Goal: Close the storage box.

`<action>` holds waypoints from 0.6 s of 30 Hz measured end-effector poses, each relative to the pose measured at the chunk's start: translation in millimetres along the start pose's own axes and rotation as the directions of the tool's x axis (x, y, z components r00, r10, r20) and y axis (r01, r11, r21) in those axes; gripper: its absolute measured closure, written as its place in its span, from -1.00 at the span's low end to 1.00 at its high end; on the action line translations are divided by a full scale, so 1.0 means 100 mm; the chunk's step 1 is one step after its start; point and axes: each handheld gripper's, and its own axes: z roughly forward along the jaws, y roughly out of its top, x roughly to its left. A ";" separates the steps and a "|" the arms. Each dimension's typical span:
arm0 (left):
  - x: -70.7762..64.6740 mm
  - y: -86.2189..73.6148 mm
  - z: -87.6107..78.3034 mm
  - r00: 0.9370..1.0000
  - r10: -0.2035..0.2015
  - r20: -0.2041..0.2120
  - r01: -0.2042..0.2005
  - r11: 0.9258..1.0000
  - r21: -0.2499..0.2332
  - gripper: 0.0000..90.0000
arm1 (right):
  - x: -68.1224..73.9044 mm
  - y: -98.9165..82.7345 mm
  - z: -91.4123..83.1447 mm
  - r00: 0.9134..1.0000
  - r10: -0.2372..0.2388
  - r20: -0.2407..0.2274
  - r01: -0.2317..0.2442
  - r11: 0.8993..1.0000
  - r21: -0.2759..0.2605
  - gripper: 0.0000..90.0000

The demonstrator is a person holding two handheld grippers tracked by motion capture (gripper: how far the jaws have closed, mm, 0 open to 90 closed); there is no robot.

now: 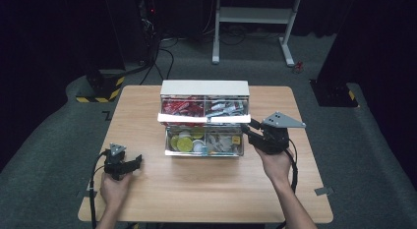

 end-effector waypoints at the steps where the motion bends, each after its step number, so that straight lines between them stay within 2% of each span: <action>1: 0.00 0.00 0.00 1.000 0.000 0.000 0.000 1.000 0.000 -0.45 | 0.00 0.01 0.01 1.000 -0.001 -0.002 0.001 1.000 0.005 0.43; 18: 0.00 0.00 0.00 1.000 0.001 0.001 -0.001 1.000 0.000 -0.45 | 0.02 0.05 0.08 1.000 0.002 0.007 -0.002 1.000 0.014 0.45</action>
